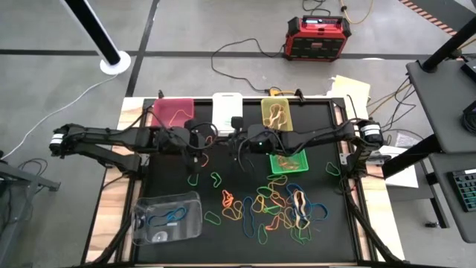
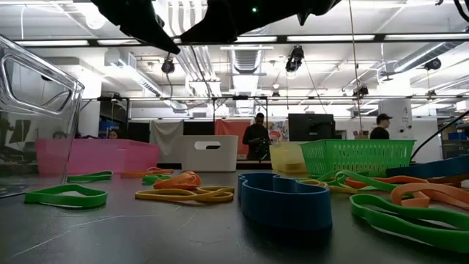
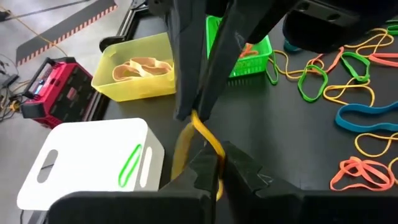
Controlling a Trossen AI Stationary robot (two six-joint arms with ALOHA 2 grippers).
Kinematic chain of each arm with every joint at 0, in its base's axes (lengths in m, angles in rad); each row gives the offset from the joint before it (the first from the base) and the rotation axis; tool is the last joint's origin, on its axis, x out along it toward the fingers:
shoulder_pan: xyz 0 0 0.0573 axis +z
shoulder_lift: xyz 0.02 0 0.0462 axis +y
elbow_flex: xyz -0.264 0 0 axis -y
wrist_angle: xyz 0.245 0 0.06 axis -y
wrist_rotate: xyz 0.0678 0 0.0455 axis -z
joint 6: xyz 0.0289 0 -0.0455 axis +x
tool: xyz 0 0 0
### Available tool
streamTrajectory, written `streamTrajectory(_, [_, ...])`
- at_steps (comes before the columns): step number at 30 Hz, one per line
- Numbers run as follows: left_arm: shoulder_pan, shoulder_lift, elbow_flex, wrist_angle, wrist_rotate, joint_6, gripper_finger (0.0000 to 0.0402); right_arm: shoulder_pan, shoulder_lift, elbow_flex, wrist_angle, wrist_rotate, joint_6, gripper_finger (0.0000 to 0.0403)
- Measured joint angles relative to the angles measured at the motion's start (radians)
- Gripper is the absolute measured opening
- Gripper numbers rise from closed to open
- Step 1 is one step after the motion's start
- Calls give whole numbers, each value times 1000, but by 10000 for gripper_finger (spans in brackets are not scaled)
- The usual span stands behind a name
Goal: Sort rubber bands into baskets
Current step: Put the yellow rubber band into the pink bin
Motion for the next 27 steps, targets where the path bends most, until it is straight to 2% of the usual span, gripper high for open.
streamTrajectory(4, [26, -7, 0, 3, 0, 4, 0, -27, -4, 0, -31, -2, 92, 38])
streamTrajectory(11, [137, -11, 3, -28, -1, 4, 0, -84, -12, 0, -72, -1, 198, 141])
streamTrajectory(13, [187, -13, 3, -62, -32, 1, 0, -101, -19, 0, -99, -1, 221, 165])
streamTrajectory(15, [245, -15, 4, -114, -105, -15, 0, -117, -27, 0, -134, -1, 254, 183])
streamTrajectory(18, [345, -12, 4, -209, -221, -60, 0, -133, -29, 0, -173, 2, 303, 200])
streamTrajectory(20, [416, -10, 4, -264, -262, -99, 0, -137, -28, 0, -192, 1, 325, 206])
streamTrajectory(27, [650, 32, 4, -378, -272, -198, 0, -141, -15, -6, -214, -2, 357, 210])
